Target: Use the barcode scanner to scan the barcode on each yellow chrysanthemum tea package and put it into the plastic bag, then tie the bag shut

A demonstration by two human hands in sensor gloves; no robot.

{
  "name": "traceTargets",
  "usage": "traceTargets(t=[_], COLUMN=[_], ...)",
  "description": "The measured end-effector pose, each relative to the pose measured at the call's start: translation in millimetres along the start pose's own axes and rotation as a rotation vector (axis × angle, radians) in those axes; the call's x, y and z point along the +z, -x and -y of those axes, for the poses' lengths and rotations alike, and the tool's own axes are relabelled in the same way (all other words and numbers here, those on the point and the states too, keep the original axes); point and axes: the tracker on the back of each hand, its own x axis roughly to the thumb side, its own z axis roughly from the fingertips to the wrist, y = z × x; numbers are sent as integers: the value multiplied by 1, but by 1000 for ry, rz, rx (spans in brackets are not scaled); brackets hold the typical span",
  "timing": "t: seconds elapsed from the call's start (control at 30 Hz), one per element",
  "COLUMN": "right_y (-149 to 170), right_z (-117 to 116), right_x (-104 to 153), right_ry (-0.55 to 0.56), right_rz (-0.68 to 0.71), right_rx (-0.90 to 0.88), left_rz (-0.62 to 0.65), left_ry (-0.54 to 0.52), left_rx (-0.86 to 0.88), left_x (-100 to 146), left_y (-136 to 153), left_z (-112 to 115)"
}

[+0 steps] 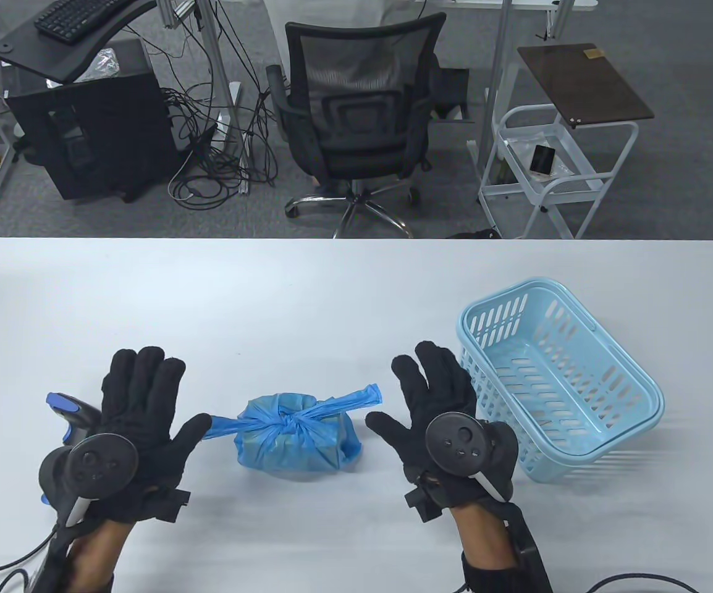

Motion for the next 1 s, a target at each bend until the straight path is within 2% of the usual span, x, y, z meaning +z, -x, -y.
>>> traceTargets(t=[0.07, 0.1, 0.3, 0.4, 0.47, 0.57, 0.77, 1.0], right_y=[1, 3, 26, 35, 38, 39, 43, 45], right_z=[-9, -13, -65, -78, -84, -89, -86, -83], right_x=[0, 0, 17, 23, 25, 28, 27, 24], right_ry=[-47, -66, -296, -363, -388, -418, -407, -383], right_rz=[27, 35, -9, -26, -46, -48, -68, -73], right_rx=[67, 77, 168, 251, 258, 280, 240, 229], left_rz=[-13, -11, -64, -91, -83, -83, -100, -104], left_ry=[65, 80, 350, 383, 364, 405, 456, 447], left_rx=[-162, -187, -212, -233, -232, -260, -311, -366], left_x=[0, 1, 7, 8, 11, 12, 7, 4], left_y=[11, 14, 36, 39, 37, 35, 37, 35], left_z=[7, 11, 45, 49, 50, 58, 72, 78])
